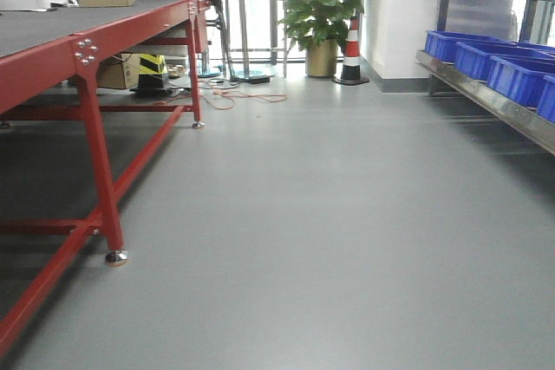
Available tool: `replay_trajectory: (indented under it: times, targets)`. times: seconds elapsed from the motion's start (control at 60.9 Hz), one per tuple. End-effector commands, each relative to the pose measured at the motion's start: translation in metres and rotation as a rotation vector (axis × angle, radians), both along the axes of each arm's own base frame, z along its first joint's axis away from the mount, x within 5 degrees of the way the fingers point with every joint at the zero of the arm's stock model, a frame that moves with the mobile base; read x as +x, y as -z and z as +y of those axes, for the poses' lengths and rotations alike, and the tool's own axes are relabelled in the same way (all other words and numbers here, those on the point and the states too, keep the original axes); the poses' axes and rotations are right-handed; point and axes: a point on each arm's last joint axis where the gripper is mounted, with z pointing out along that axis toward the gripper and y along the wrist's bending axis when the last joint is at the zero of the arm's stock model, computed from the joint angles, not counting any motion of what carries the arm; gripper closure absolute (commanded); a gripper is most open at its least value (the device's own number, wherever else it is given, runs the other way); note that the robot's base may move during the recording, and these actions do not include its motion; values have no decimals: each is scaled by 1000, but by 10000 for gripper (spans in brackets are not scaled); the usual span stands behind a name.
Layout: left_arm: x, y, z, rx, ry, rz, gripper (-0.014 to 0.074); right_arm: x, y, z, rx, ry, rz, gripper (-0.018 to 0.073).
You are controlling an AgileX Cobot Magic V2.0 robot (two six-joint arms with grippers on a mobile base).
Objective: Place cylindrical capacitor in blue bin on shelf
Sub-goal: 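Turn the base away from the table while holding both objects, then drive the base up to the steel shelf of blue bins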
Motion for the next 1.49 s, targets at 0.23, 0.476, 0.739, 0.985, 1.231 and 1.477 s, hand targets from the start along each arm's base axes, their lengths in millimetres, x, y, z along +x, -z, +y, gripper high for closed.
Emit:
replay_trajectory:
  times: [0.23,0.476,0.739,0.985,1.231,1.477]
  targets:
    - [0,-2,-1,-3,10,-26,707,-1,-3,0,1,0,-36,690]
    - [0,-2,-1,-3,10,-26,707,-1,-3,0,1,0,-36,690]
    - [0,-2,-1,-3,10,-26,707,-1,-3,0,1,0,-36,690]
    - [0,-2,-1,-3,10,-26,707,-1,-3,0,1,0,-36,690]
    - [0,-2,-1,-3,10,-26,707,-1,-3,0,1,0,-36,690]
    - [0,-2,-1,-3,10,-26,707,-1,-3,0,1,0,-36,690]
